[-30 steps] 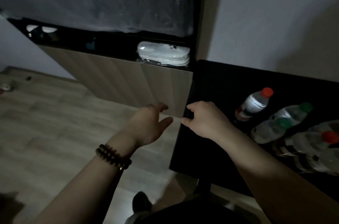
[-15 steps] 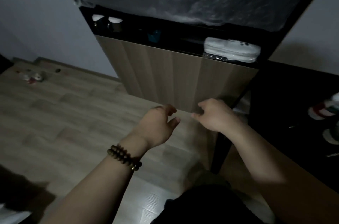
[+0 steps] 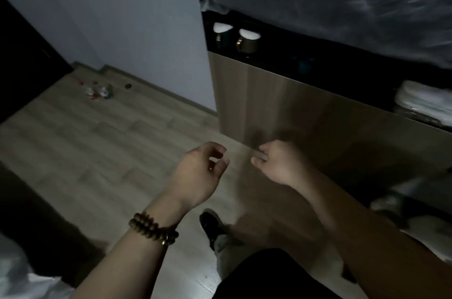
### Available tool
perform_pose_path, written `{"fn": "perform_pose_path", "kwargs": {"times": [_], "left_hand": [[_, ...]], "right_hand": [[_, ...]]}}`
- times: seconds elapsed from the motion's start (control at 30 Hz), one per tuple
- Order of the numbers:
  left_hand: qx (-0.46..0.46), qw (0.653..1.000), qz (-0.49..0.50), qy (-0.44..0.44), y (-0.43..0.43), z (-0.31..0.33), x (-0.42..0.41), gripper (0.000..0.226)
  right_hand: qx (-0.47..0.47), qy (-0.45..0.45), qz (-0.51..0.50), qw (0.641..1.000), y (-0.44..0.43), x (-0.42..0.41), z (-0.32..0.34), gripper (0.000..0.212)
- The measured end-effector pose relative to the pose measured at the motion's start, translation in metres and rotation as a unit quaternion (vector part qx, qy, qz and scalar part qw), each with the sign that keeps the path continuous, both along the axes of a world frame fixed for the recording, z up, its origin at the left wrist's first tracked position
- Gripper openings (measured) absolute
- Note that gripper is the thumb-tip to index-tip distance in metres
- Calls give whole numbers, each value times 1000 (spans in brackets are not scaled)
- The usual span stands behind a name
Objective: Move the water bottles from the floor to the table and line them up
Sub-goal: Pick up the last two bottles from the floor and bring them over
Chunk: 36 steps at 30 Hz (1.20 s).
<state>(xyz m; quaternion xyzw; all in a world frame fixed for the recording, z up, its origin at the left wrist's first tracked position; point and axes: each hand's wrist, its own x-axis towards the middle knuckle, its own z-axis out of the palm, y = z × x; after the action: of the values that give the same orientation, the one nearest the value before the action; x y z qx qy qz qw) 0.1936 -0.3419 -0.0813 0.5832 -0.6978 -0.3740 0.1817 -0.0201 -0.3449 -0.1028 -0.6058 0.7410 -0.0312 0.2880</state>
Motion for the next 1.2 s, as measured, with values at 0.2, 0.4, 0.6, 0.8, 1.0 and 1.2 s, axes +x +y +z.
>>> {"fn": "perform_pose_path", "kwargs": {"times": [0.2,0.4,0.6,0.8,1.0,1.2], "left_hand": [[-9,998,59,-26,-122,17,135,11],[-24,989,143,-22,-217,29,275,9],[-16,988,151,-4,-303,2,417,8],[-12,992,122,-20,-385,1,566,16],[7,995,91,-50,-470,12,678,26],[6,993,94,-64,-565,-3,770,24]], "right_hand": [[11,-46,36,998,-146,138,6,43],[-2,-38,96,995,-260,276,25,47],[-8,-25,157,987,-348,417,19,56],[-24,-45,103,993,-412,558,31,32],[-5,-55,67,996,-472,666,33,39],[12,-64,46,997,-563,755,11,32]]}}
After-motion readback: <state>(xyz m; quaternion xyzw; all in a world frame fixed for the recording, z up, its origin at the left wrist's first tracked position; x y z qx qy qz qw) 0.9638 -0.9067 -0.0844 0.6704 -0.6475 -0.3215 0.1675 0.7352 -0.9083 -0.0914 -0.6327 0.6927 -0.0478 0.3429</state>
